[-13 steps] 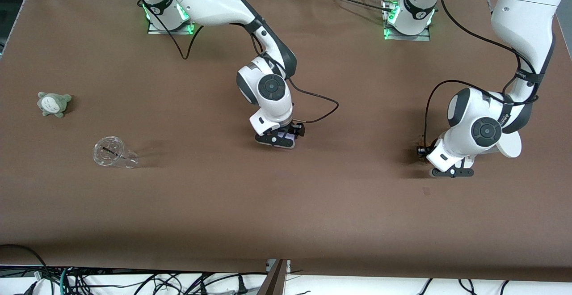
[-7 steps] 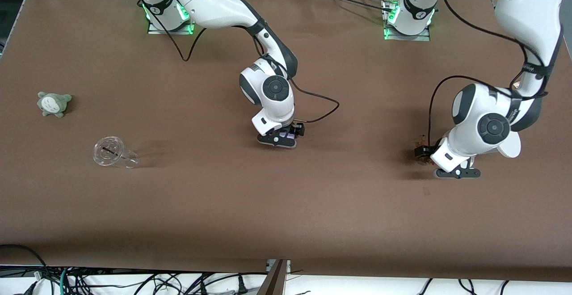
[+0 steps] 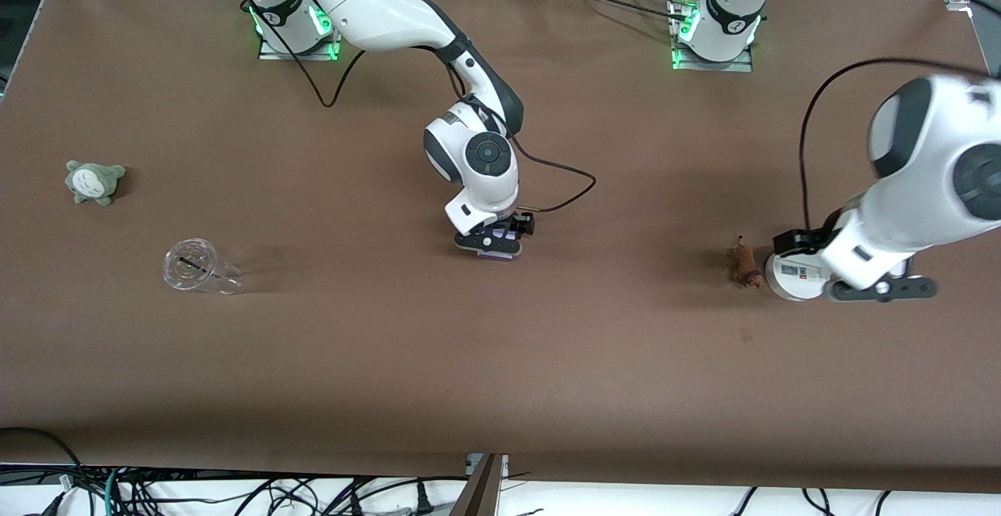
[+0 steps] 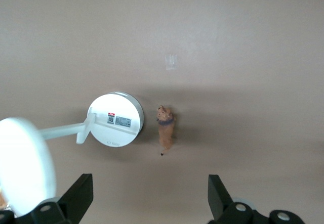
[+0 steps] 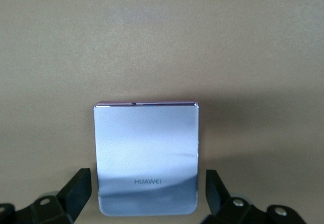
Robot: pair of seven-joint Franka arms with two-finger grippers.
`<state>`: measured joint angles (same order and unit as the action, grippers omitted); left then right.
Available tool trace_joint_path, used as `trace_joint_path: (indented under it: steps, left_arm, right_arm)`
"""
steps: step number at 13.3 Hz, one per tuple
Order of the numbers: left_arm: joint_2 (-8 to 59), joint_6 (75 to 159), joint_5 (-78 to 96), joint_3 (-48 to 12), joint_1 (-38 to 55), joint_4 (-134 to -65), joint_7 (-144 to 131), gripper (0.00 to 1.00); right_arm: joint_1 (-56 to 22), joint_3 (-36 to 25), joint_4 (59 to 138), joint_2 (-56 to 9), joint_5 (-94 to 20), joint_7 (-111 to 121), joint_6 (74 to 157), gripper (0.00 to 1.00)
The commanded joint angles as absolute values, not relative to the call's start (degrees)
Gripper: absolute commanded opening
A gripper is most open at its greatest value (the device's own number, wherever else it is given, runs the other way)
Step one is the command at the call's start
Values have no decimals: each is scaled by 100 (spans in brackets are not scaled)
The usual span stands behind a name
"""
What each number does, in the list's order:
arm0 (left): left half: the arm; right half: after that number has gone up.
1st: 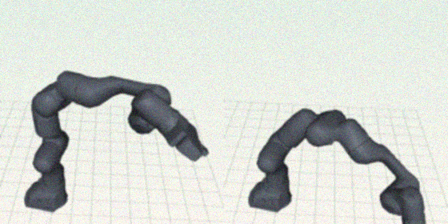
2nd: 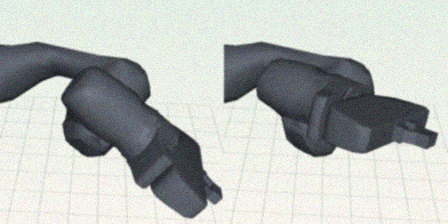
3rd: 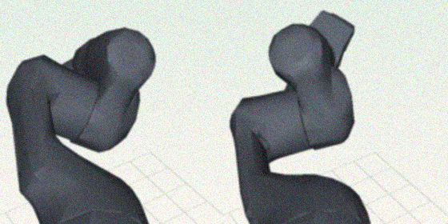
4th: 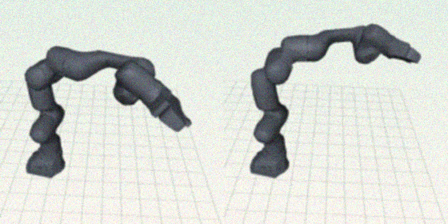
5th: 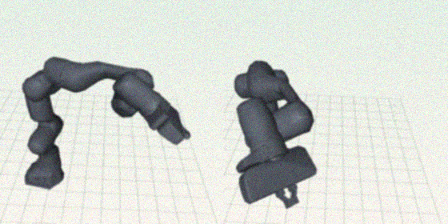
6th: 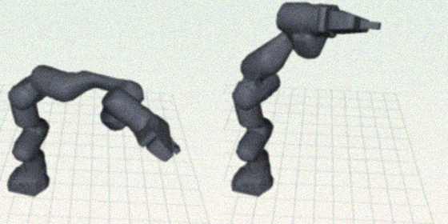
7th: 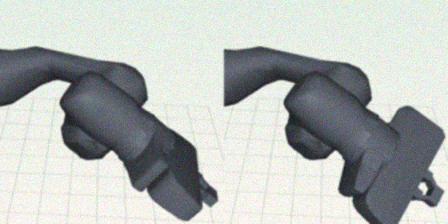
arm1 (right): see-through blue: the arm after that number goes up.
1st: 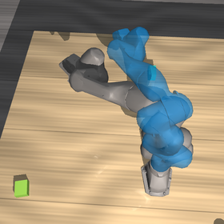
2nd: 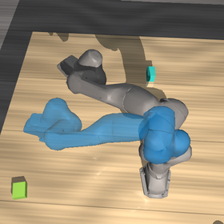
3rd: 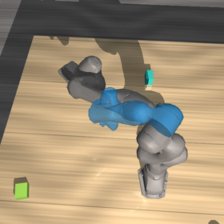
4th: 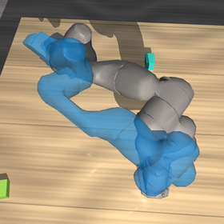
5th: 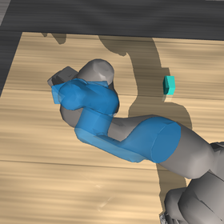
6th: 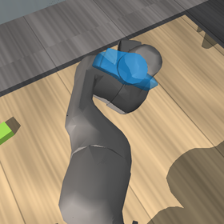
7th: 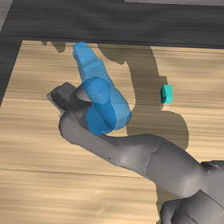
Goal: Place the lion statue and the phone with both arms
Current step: 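Release the lion and raise the left gripper while the right gripper lifts the phone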
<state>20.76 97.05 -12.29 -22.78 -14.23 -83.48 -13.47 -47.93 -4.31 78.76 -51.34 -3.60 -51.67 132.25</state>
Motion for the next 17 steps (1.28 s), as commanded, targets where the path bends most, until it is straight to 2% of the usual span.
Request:
trace_joint_path:
  steps: [1, 3, 5, 7, 8, 10, 12, 17]
  left_arm:
    - [1347, 9300, -1011, -2303, -1494, -8253, -1248, 100]
    - [1048, 9255, -740, -2085, -1390, -8252, -1144, 100]
    - [661, 9281, -424, -457, -77, -8629, -313, 100]
    - [283, 9386, -281, 103, 428, -9050, 79, 100]
    - [38, 9465, -290, 401, 622, -9349, 1, 100]
    - [-220, 9431, -220, 571, 633, -9667, 8, 100]
    - [-62, 9325, -228, 501, 659, -9441, -44, 100]
    - [18, 9308, -211, 492, 659, -9369, -9, 100]
  right_arm:
    - [-4852, -483, 7726, -5238, -272, -5221, 13219, 100]
    - [-4852, -492, 7726, -5238, -264, -5203, 13254, 90]
    - [-4843, -510, 7726, -5256, -255, -5142, 13377, 77]
    - [-4817, -527, 7726, -5265, -237, -5098, 13412, 59]
    - [-4808, -536, 7726, -5256, -237, -5098, 13412, 56]
    - [-4764, -606, 7726, -5151, -237, -5010, 13360, 56]
    - [-4720, -773, 7726, -4914, -290, -4599, 13228, 56]
    - [-3571, -808, 7761, -4369, -343, -2975, 12174, 56]
